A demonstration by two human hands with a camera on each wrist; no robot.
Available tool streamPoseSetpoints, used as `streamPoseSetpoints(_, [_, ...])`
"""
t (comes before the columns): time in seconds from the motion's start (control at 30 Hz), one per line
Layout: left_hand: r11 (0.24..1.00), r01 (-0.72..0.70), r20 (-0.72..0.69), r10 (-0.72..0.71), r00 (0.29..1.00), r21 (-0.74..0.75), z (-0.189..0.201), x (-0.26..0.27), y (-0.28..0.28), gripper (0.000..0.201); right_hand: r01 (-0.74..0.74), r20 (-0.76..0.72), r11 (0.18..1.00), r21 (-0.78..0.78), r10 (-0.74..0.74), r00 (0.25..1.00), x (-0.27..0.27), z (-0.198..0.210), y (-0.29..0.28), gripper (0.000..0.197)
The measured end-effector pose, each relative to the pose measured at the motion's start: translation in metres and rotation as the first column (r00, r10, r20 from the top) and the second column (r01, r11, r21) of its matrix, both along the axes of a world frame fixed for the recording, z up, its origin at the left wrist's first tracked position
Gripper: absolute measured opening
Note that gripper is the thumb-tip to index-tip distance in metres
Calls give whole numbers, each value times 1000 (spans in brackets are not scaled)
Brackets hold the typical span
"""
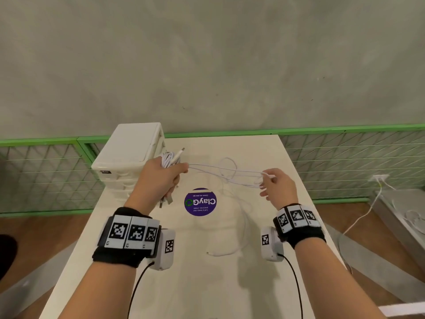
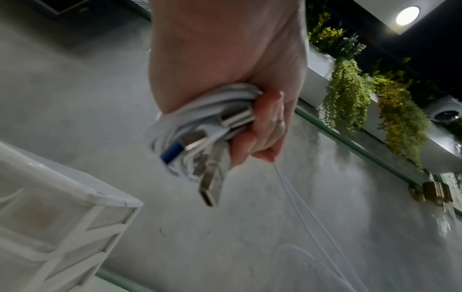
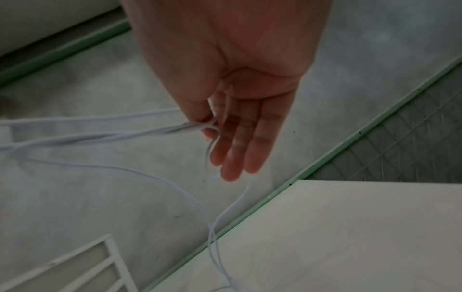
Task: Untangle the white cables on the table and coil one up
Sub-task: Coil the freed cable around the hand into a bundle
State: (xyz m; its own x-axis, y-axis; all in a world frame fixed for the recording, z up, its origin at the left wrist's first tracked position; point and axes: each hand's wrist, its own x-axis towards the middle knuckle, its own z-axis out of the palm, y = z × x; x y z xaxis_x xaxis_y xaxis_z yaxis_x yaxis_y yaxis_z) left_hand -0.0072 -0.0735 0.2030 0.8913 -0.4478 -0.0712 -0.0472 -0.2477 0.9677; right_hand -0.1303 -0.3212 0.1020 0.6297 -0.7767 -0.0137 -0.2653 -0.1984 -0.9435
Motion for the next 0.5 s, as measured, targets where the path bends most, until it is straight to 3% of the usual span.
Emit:
streamPoseSetpoints(0.1, [994,-97,29,99,995,-58,3,7,4,15,-217,9,976,22,217,976,-4,-3,3,17])
streamPoseSetpoints(0.17, [985,-147,44,151,988,-92,5,13,9,12,-250,-10,968,-17,250,968,-8,-1,3,20])
streamPoseSetpoints(0.3, [964,-224,93,238,967,-142,8,19,19,14,-114,-67,993,-44,111,992,-8,-5,2,10])
streamPoseSetpoints(0.43, [850,-395,-32,410,911,-347,24,39,41,12,33,-176,999,-34,-38,984,-27,-23,-10,20])
streamPoseSetpoints(0.5, [869,-397,24,422,906,-295,26,45,45,12,79,-267,996,-38,-86,960,-32,-31,-11,23])
